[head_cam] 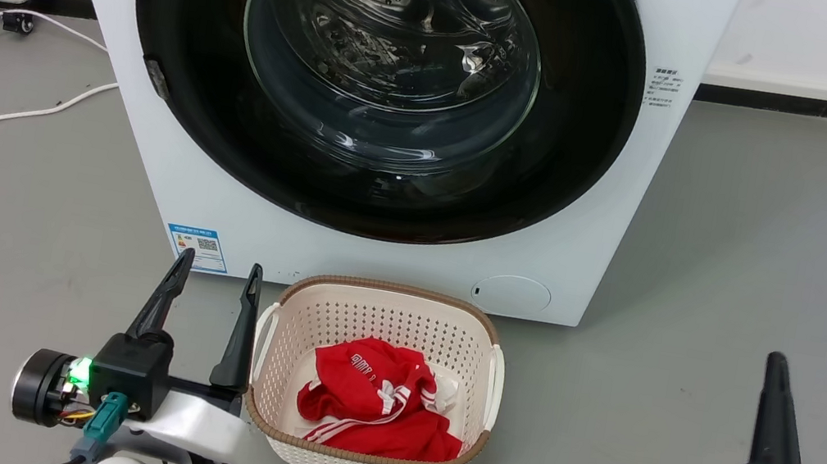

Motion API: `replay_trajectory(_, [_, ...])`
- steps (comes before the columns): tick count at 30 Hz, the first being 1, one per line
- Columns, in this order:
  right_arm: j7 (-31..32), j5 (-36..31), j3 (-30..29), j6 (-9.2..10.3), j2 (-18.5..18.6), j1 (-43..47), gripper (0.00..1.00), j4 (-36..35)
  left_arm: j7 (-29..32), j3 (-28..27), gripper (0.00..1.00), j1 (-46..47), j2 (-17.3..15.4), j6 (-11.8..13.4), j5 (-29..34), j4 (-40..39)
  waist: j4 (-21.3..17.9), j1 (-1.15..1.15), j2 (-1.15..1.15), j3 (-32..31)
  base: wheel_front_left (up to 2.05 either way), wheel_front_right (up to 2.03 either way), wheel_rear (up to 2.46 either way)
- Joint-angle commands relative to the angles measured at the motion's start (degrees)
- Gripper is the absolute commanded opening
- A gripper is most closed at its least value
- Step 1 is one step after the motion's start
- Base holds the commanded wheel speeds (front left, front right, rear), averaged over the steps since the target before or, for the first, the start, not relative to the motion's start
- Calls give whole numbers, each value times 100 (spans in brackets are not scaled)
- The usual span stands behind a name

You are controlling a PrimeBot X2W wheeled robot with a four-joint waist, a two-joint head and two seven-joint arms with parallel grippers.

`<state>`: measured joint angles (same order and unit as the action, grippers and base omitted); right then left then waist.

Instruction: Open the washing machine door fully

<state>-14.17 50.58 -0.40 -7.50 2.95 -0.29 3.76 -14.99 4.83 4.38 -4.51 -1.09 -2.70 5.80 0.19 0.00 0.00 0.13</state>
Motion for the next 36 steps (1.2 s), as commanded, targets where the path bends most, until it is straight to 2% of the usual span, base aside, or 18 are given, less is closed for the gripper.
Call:
replay_trajectory(1, [-33, 595, 31, 2, -16, -81, 0, 21, -28, -22, 100, -15, 15, -14, 21, -15, -10, 0, 0, 7, 0, 0, 0])
replay_trajectory(4, [-29, 2366, 22, 1, -11, -287, 0, 47, -28, -60, 100, -8, 23, -1, 33, -30, -46, 0, 0, 49, 0, 0, 0])
replay_trajectory(6, [106, 3214, 2, 1, -12, -496, 0, 46, -28, -96, 100, 34, 24, 16, 41, -55, -81, 0, 0, 108, 0, 0, 0])
replay_trajectory(8, [277, 3722, -82, 1, -9, -751, 0, 108, -28, -123, 100, 79, 26, 33, 47, -79, -119, 0, 0, 168, 0, 0, 0])
replay_trajectory(12, [615, 4167, -259, 1, 187, -1452, 0, 568, -27, -168, 100, 168, 33, 40, 54, -113, -160, 0, 0, 323, 0, 0, 0])
replay_trajectory(21, [1413, 4501, -84, 1, 882, -3604, 0, 2047, -23, -150, 100, 427, 45, 12, 117, -190, -190, 0, 0, 804, 0, 0, 0])
replay_trajectory(29, [2211, 4021, 601, 1, 1531, -5512, 0, 3373, -23, -68, 100, 734, 65, -2, 158, -253, -102, 0, 0, 1275, 0, 0, 0])
replay_trajectory(32, [2547, 3791, 872, 1, 1651, -6157, 0, 3773, -23, -44, 100, 868, 73, 5, 160, -302, -82, 0, 0, 1502, 0, 0, 0])
replay_trajectory(36, [3156, 3649, 1195, 1, 1623, -6868, 0, 4238, -23, -10, 100, 1022, 84, 6, 169, -347, -55, 0, 0, 1716, 0, 0, 0])
